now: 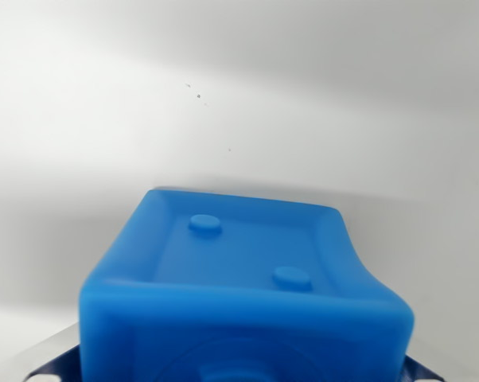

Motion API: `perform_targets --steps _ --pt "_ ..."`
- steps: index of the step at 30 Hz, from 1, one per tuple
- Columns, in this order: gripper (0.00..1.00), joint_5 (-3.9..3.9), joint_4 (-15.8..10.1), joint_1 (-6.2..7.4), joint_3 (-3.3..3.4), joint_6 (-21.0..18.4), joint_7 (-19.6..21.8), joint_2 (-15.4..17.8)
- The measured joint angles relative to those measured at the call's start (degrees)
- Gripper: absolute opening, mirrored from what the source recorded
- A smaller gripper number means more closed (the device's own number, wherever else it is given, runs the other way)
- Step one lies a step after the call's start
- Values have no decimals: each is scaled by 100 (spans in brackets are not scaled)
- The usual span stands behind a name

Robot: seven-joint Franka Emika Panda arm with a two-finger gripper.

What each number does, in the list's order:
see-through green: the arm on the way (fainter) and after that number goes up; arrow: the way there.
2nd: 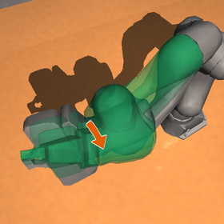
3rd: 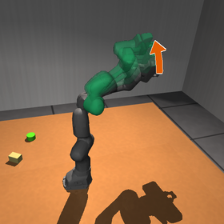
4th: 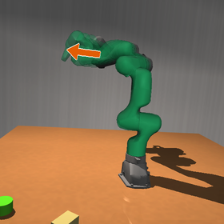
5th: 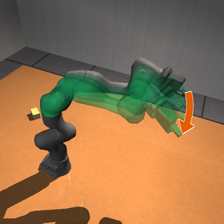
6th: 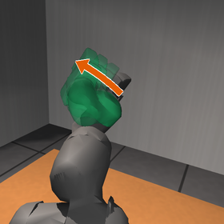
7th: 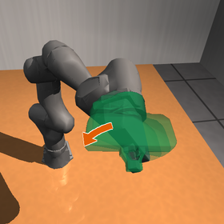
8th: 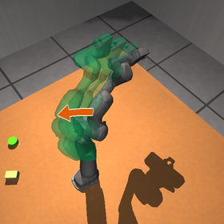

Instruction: Stack cube

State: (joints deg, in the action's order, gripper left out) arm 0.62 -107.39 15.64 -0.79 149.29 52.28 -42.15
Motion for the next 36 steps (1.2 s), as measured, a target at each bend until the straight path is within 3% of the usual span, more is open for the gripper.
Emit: perform_targets --steps 17,36 --pt "0 0 -16 0 0 -29 0 56" --pt "0 0 -171 0 0 -405 0 613"
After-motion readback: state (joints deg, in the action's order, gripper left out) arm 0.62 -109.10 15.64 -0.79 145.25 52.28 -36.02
